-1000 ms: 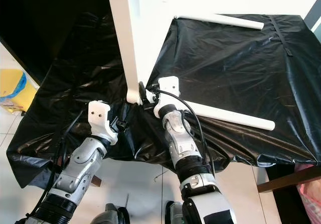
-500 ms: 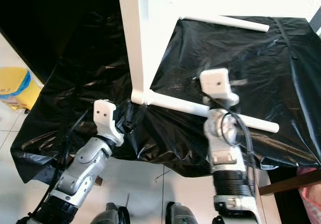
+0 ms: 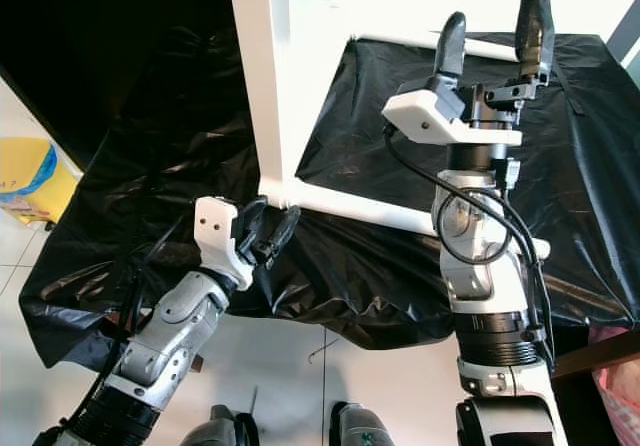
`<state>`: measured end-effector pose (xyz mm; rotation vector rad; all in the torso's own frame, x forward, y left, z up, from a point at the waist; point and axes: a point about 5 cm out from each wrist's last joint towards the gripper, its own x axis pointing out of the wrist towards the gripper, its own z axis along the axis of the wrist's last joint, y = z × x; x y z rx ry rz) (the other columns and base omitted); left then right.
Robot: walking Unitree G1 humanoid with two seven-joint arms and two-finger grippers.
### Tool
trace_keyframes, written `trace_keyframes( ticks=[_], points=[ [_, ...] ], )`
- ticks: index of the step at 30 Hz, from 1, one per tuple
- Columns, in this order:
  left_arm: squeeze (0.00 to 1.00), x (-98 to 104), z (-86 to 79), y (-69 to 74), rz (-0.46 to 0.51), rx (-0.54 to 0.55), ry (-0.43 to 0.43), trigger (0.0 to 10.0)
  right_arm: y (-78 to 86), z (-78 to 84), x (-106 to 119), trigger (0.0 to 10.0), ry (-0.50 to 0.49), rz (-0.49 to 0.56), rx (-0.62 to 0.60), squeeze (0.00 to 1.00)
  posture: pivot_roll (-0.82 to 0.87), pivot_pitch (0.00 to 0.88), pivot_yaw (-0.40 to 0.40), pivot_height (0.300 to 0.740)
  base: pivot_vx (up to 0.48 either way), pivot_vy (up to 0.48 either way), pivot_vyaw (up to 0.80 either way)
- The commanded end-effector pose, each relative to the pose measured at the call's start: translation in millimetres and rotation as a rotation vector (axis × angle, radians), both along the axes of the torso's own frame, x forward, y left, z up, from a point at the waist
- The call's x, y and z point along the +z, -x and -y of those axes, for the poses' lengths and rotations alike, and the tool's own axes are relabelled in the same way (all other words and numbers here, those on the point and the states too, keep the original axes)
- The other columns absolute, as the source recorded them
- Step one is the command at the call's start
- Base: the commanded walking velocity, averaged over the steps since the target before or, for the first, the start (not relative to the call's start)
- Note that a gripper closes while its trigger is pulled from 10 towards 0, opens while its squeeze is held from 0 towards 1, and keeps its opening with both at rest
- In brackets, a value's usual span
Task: Building children table
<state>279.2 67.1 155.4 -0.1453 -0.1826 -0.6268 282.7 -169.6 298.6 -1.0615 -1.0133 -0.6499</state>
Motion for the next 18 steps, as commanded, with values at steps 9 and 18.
trace_keyframes(
  ticks=[9, 18],
  points=[
    [0.00, -3, 6.8, 7.6, 0.018, -0.181, -0.033, 10.0, 0.4, 12.2, -27, 10.0, -0.015, -0.098, -0.039, 0.00, -0.10, 0.139, 0.022, 0.740, 0.000, 0.000, 0.00],
    [0.00, -3, 5.7, 7.4, 0.016, -0.193, -0.039, 10.0, 27.9, 7.7, -18, 10.0, -0.001, -0.041, -0.038, 0.00, -0.12, 0.141, 0.043, 0.740, 0.000, 0.000, 0.00]
  ],
)
